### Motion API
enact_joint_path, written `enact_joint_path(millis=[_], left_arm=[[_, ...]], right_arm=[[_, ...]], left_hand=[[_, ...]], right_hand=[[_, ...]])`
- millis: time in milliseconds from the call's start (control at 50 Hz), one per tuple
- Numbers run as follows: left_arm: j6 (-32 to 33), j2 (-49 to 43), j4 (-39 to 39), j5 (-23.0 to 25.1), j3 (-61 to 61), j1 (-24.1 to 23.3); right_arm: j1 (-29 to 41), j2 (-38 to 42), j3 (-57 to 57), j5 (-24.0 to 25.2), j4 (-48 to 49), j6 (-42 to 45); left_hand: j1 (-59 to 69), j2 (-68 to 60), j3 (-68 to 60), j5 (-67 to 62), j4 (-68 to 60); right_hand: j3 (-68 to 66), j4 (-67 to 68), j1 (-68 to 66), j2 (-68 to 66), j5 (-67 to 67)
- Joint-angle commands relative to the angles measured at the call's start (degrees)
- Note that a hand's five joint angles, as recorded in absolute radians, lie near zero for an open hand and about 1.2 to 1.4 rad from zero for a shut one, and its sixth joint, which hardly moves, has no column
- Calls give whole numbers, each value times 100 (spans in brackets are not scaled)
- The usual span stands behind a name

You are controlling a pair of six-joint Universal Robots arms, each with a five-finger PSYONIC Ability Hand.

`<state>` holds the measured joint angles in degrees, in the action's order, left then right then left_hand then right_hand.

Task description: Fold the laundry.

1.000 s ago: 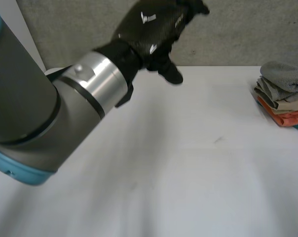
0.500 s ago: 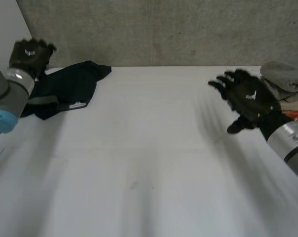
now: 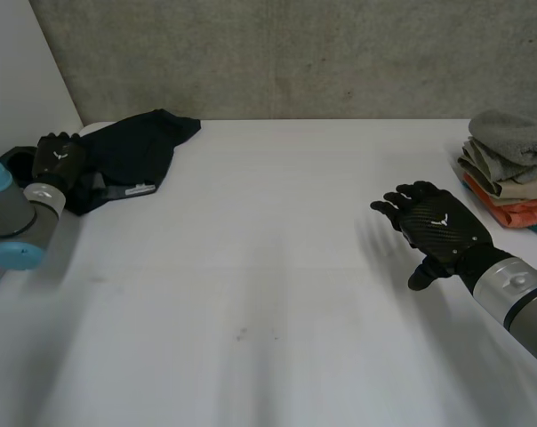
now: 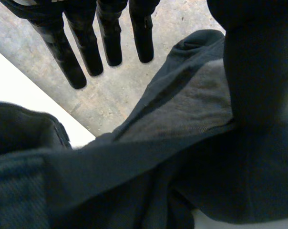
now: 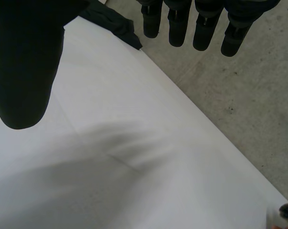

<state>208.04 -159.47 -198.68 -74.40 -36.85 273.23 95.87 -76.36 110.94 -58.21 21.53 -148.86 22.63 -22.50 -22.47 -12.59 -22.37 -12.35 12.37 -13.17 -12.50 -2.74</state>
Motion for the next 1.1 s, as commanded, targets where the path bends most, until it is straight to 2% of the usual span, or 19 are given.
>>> enact_joint_path(millis=[20, 60, 160, 220, 240, 260, 300, 360, 380, 420, 440, 600, 620, 640, 680, 740, 860, 920, 1100], left_arm=[[96, -260, -47, 65, 293, -15], [114, -260, -187, 31, 276, -24], [61, 283, -645, -435, -286, -357], [-289, 1608, -715, -708, -1382, -945], [-325, 1690, -716, -708, -1438, -990], [-752, 2335, -724, -760, -1995, -1478], [-1245, 2874, -707, -778, -2438, -1981], [-1695, 3281, -663, -822, -2721, -2501], [-1914, 3439, -628, -901, -2835, -2877], [-2056, 3493, -602, -980, -2854, -3265], [-2083, 3423, -558, -1059, -2793, -3763], [-2092, 2141, -163, -1103, -2098, -4989], [-2101, 2035, -110, -1103, -2054, -5060], [-2101, 1904, -13, -1077, -2002, -5156], [-2101, 1885, 75, -1068, -1992, -5227], [-2145, 2095, 172, -1086, -2062, -5333], [-2145, 3281, 225, -1112, -2598, -5280], [-2057, 3913, 225, -1103, -3037, -5035], [-1987, 4881, 312, -1033, -4311, -3594]], right_arm=[[2, 95, -11, 2, 1, 15], [11, 104, -11, 2, 1, 15], [2, 121, -19, -24, 1, 15], [-15, 113, -28, -50, 1, 6], [-42, 113, -37, -94, 1, 6], [-50, 113, -46, -138, 1, -2], [-86, 95, -63, -305, 1, -29], [-103, 60, -72, -560, -8, -55], [-103, 51, -72, -621, -8, -55], [-112, 25, -81, -779, -8, -55], [-112, -1, -81, -832, -8, -55], [-182, -195, -81, -1158, 9, -64], [-261, -195, -90, -1201, 9, -73], [-296, -204, -98, -1219, 9, -82], [-349, -204, -116, -1237, 9, -108], [-367, -204, -169, -1246, 9, -222], [-385, -230, -221, -1272, -61, -459], [-367, -300, -230, -1272, -113, -486], [-25, -862, -292, -1263, -1246, -556]], left_hand=[[3292, -3306, -3308, -3296, -3319], [5723, -5737, -5739, -5728, -5750], [5737, -5750, -5753, -5741, -5763], [5737, -5750, -5753, -5741, -5763], [5737, -5750, -5753, -5741, -5763], [5737, -5750, -5753, -5741, -5763], [5737, -5750, -5753, -5741, -5763], [5737, -5750, -5753, -5741, -5763], [5737, -5750, -5753, -5741, -5763], [5737, -5750, -5753, -5741, -5763], [5737, -5750, -5753, -5741, -5763], [5737, -5750, -5753, -5741, -5763], [5289, -5303, -5305, -5294, -5316], [2454, -2468, -2470, -2458, -2480], [499, -512, -515, -503, -525], [-1004, 991, 988, 1000, 978], [-1057, 1043, 1041, 1052, 1030], [-1073, 1060, 1057, 1069, 1047], [-973, 959, 957, 968, 946]], right_hand=[[235, -237, 317, 250, 274], [235, -237, 317, 250, 274], [235, -237, 317, 250, 274], [235, -237, 317, 250, 274], [235, -237, 317, 250, 274], [235, -237, 317, 250, 274], [235, -237, 317, 250, 274], [235, -237, 317, 250, 274], [235, -237, 317, 250, 274], [235, -237, 317, 250, 274], [235, -237, 317, 250, 274], [235, -237, 317, 250, 274], [235, -237, 317, 250, 274], [235, -237, 317, 250, 274], [235, -237, 317, 250, 274], [235, -237, 317, 250, 274], [235, -237, 317, 250, 274], [235, -237, 317, 250, 274], [235, -237, 317, 250, 274]])
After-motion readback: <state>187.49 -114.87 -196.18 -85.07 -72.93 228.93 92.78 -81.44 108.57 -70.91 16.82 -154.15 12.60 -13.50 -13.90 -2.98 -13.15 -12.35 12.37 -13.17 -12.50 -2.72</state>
